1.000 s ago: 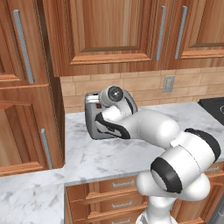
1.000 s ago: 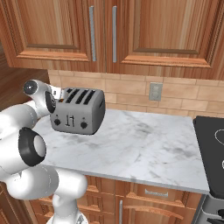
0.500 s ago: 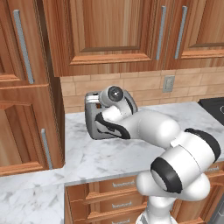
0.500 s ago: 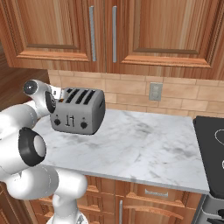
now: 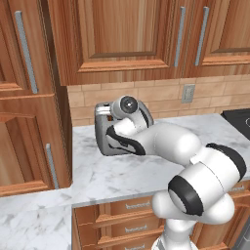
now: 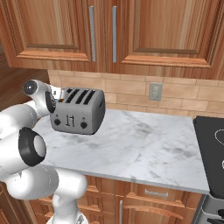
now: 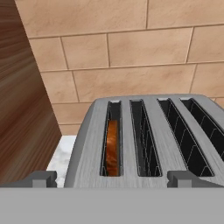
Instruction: Start the toaster. Once the lever pops up, take the bread to the plate on the dining counter.
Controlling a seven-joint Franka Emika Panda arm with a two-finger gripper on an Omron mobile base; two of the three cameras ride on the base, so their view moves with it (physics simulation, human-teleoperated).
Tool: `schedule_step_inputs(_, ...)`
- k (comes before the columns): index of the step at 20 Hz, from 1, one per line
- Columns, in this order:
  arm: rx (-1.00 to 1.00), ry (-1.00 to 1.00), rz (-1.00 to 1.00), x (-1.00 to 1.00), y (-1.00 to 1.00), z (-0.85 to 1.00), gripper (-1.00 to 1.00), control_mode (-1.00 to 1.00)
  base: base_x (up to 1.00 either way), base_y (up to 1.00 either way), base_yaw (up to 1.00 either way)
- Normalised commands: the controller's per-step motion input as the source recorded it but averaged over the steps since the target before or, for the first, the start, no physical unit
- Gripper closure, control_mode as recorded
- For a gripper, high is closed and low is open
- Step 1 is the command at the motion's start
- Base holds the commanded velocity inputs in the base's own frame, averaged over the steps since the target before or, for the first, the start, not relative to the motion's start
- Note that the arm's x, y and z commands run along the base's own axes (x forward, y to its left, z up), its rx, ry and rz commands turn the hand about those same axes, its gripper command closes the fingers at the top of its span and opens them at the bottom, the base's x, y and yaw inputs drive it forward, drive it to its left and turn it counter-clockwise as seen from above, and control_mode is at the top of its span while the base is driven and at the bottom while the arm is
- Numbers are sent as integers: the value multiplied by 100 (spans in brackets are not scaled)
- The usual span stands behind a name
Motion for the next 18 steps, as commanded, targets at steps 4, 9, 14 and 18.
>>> schedule_step_inputs(4, 0, 0, 0, 0, 0, 0, -100, -100, 0, 0, 0)
schedule_step_inputs(9, 0, 0, 0, 0, 0, 0, -100, -100, 0, 0, 0)
schedule_step_inputs(14, 0, 0, 0, 0, 0, 0, -100, -100, 0, 0, 0)
schedule_step_inputs(18, 0, 0, 0, 0, 0, 0, -100, -100, 0, 0, 0)
